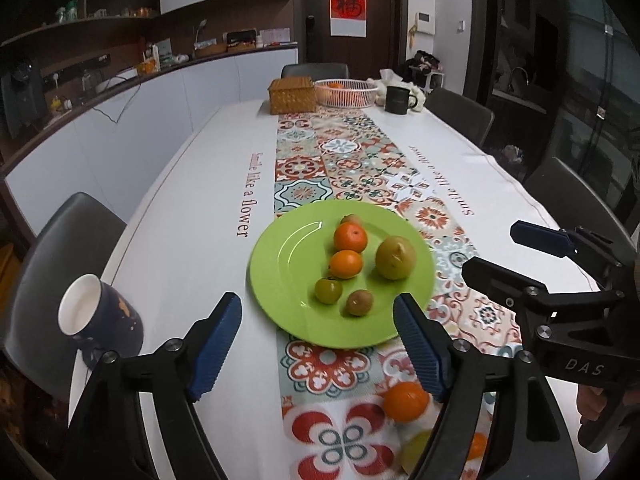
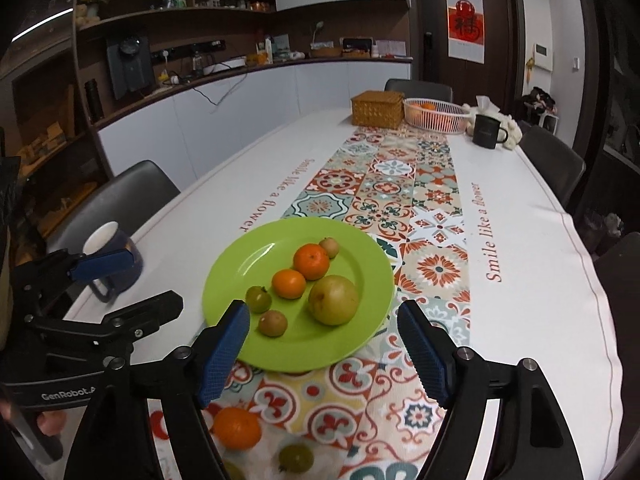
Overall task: Organize fruits
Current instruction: 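Move both open grippers back toward the remaining loose fruits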
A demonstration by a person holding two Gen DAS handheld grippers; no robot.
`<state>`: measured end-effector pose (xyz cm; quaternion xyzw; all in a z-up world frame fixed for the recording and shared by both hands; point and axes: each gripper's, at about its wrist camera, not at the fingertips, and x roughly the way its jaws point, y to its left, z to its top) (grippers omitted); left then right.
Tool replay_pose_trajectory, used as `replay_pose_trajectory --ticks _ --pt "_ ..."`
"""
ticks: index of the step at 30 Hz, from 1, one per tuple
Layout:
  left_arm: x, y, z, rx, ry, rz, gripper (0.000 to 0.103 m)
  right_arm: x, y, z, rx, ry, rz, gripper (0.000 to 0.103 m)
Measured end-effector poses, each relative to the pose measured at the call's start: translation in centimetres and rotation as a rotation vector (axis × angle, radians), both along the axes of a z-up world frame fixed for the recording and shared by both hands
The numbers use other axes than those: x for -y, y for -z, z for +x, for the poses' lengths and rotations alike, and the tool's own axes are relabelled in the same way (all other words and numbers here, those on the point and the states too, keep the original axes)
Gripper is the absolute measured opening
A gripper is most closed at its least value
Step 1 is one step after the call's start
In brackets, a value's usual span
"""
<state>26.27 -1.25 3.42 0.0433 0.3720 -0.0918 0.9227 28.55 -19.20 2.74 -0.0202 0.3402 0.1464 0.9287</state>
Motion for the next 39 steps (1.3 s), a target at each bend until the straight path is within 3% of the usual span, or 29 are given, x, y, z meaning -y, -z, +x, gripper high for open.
replay_pose_trajectory --ticks 16,32,39 --pt "0.7 -1.9 -8.1 0.064 0.020 0.010 0.089 1.3 -2.7 -8.6 0.116 0.039 -0.008 0.085" --pt "0.9 0.7 -14.2 0.058 0.052 0.038 0.091 2.1 -0.1 -14.5 0.072 0.061 -0.073 0.085" --pt "1.3 2.7 -15.2 0.042 0.114 0.059 0.091 1.8 1.8 -15.6 0.017 0.026 -0.095 0.085"
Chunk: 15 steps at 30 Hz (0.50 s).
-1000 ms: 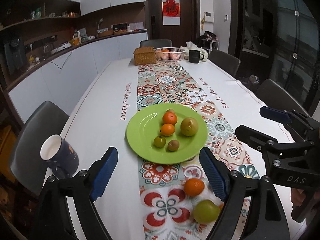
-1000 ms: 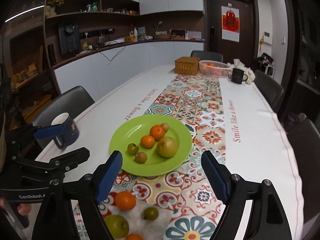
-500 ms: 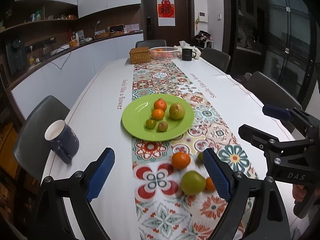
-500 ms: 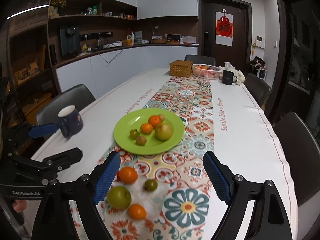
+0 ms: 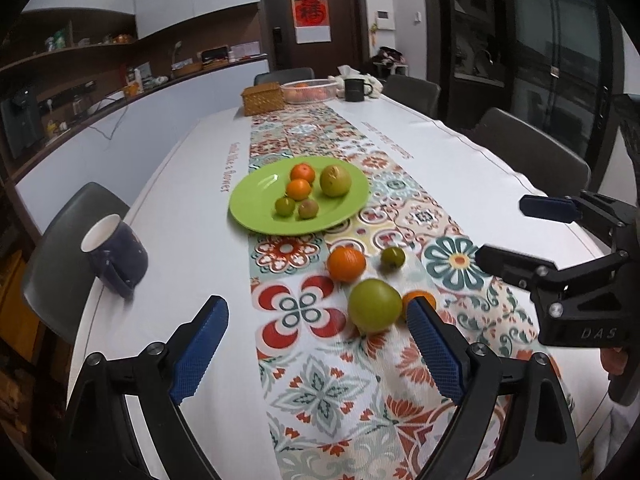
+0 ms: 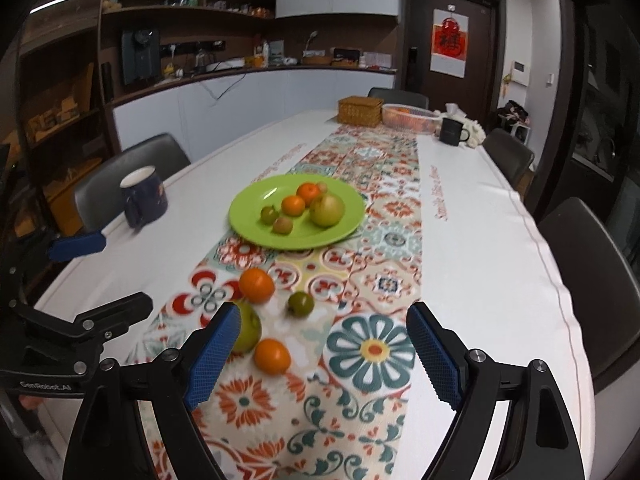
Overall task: Organize fruits
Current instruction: 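Move both open grippers back toward the remaining loose fruits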
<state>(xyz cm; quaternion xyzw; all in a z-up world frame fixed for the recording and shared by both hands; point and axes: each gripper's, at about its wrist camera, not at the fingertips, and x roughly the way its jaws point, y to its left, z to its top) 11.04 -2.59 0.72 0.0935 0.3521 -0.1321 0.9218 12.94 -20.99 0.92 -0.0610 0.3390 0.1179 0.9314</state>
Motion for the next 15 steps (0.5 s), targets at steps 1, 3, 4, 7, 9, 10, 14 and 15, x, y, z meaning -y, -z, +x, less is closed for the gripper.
replay_pose_trajectory --ticks 1,3,4,7,9,10,14,15 --pt "0.1 0.2 -0.1 0.002 0.013 0.003 0.091 -0.2 0.4 -0.1 -0.014 -0.016 -0.003 0.085" --pt "0.2 0.5 -0.2 0.004 0.041 0.015 0.091 -0.4 1.1 -0.3 -0.029 -0.033 -0.012 0.085" --pt "0.3 0.7 -0.3 0.010 0.063 0.024 0.091 -0.6 1.5 -0.3 -0.038 -0.048 -0.020 0.085" --pt "0.9 1.2 0.1 0.023 0.122 0.068 0.091 -1.0 2.4 -0.2 -0.058 -0.072 -0.047 0.085" --pt "1.2 1.7 0.5 0.023 0.176 0.092 0.091 -1.2 3.0 0.0 -0.068 -0.093 -0.062 0.085" --pt "1.3 1.8 0.7 0.021 0.192 0.098 0.090 -1.4 3.4 0.1 -0.075 -0.103 -0.074 0.085" --pt "2.1 2.9 1.8 -0.011 0.283 0.123 0.088 -2.1 4.6 1.0 -0.122 -0.157 -0.104 0.077" --pt "2.3 3.2 2.1 -0.022 0.296 0.124 0.088 -2.2 4.9 1.3 -0.137 -0.173 -0.108 0.077"
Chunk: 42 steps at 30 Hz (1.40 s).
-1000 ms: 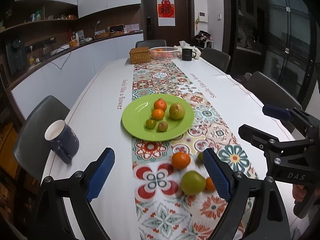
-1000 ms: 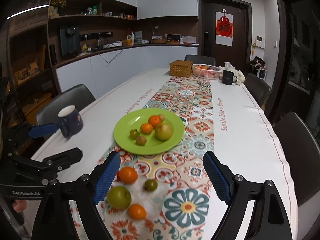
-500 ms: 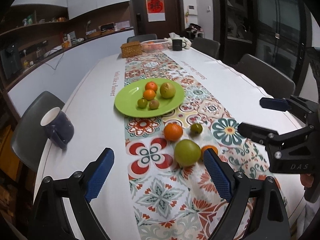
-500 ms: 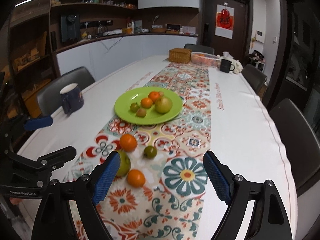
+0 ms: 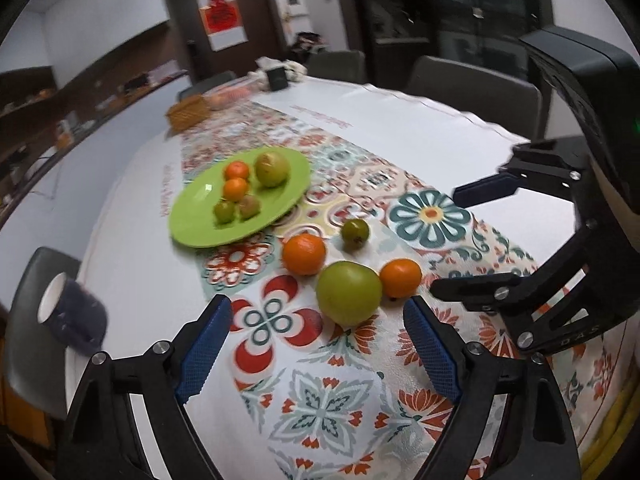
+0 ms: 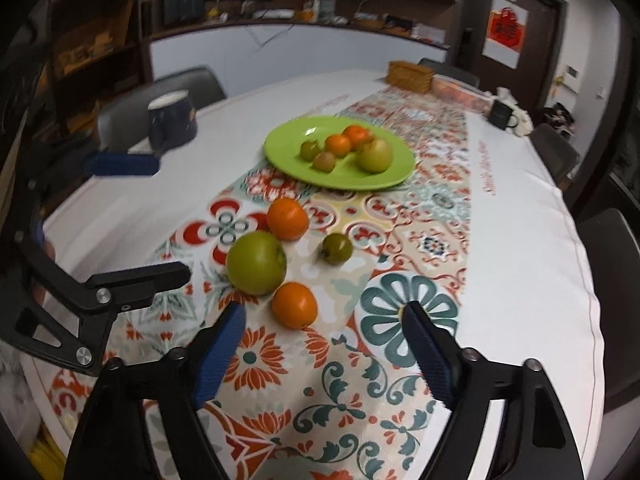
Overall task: Organize fruits
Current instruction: 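Move both open grippers back toward the remaining loose fruits, then grasp the large green apple with the left gripper while the right grasps a tangerine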
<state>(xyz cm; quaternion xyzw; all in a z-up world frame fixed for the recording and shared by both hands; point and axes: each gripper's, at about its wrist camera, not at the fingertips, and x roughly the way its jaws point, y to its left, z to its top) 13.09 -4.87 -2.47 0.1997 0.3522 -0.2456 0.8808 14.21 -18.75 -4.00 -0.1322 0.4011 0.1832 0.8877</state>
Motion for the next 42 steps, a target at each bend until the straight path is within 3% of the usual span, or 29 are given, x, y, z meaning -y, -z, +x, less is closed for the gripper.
replay_pose_trajectory --ticks 9,18,23,30,38,42 --pt "0.7 2.9 2.7 -0.132 0.039 0.002 0.084 -0.2 2.7 2.4 -0.098 -0.045 0.006 0.063" --pt "1.4 3.8 4.1 -0.188 0.036 -0.035 0.080 0.3 3.5 3.8 -0.134 -0.055 0.072 0.053" --pt "2.0 4.0 4.6 -0.195 0.034 -0.040 0.076 0.6 3.6 4.2 -0.144 -0.073 0.122 0.038" --pt "2.0 4.7 5.7 -0.233 0.010 -0.054 0.066 0.9 4.6 5.1 -0.187 -0.063 0.153 0.032" --pt "2.6 5.2 5.9 -0.262 0.002 -0.079 0.050 1.9 4.6 4.7 -0.172 0.003 0.159 0.032" --pt "2.7 5.2 5.8 -0.265 -0.023 -0.083 0.050 2.5 4.4 4.4 -0.171 0.042 0.178 0.032"
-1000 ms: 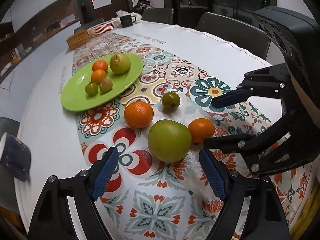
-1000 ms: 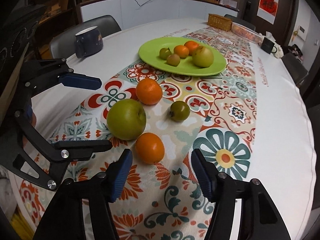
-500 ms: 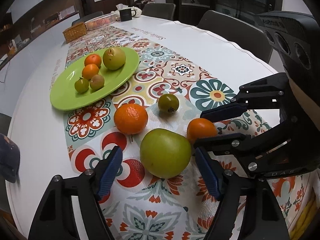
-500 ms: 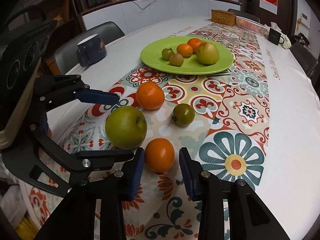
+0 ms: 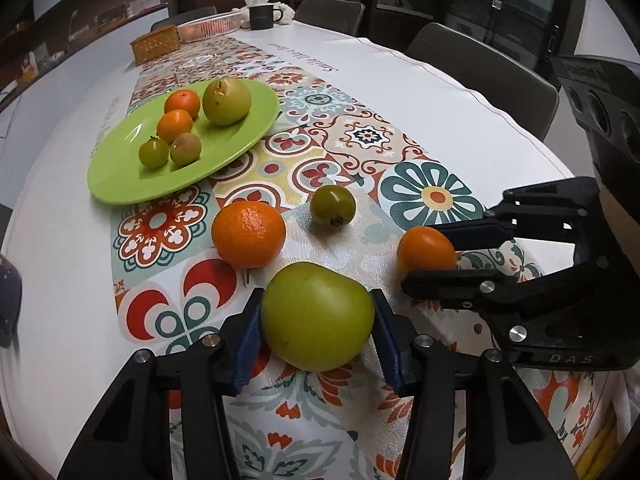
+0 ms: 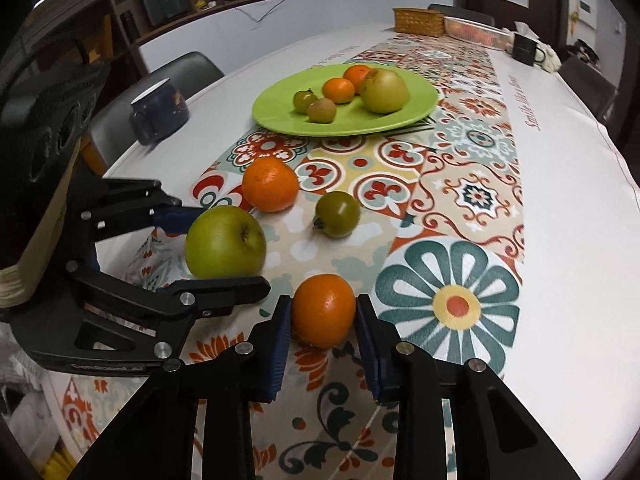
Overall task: Organize fruits
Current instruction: 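Grasp the large green apple with the left gripper while the right grasps a tangerine, then carry the green apple onto the plate with the left gripper while the right places the tangerine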
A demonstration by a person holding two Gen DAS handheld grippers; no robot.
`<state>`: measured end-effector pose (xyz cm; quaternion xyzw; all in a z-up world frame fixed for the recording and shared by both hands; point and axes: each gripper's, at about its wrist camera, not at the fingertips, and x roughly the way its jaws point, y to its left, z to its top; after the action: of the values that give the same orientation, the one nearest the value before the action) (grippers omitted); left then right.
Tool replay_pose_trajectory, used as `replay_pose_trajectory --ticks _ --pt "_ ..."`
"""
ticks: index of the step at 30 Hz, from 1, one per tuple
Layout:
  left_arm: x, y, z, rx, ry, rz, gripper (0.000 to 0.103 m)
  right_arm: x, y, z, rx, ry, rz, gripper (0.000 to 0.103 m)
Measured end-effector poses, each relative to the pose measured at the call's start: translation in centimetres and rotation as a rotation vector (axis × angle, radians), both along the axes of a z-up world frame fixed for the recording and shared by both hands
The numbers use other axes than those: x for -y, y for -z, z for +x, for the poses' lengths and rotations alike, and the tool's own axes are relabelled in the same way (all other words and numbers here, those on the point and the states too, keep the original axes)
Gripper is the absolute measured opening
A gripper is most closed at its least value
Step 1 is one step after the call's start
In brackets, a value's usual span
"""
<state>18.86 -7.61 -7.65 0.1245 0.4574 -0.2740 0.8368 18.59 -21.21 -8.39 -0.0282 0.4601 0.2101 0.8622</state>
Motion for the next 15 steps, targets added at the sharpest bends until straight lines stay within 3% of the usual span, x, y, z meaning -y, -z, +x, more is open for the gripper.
replay_pose_trajectory --ticks 6,15 --pt "-0.4 -0.2 -0.6 -0.027 -0.068 -0.013 0.050 0.4 -0.7 -0.8 0.021 0.043 0.014 0.032" --pt "-2.0 -2.7 -2.8 0.020 -0.195 -0.050 0.050 0.6 -3.0 -2.0 0.078 0.069 0.029 0.032"
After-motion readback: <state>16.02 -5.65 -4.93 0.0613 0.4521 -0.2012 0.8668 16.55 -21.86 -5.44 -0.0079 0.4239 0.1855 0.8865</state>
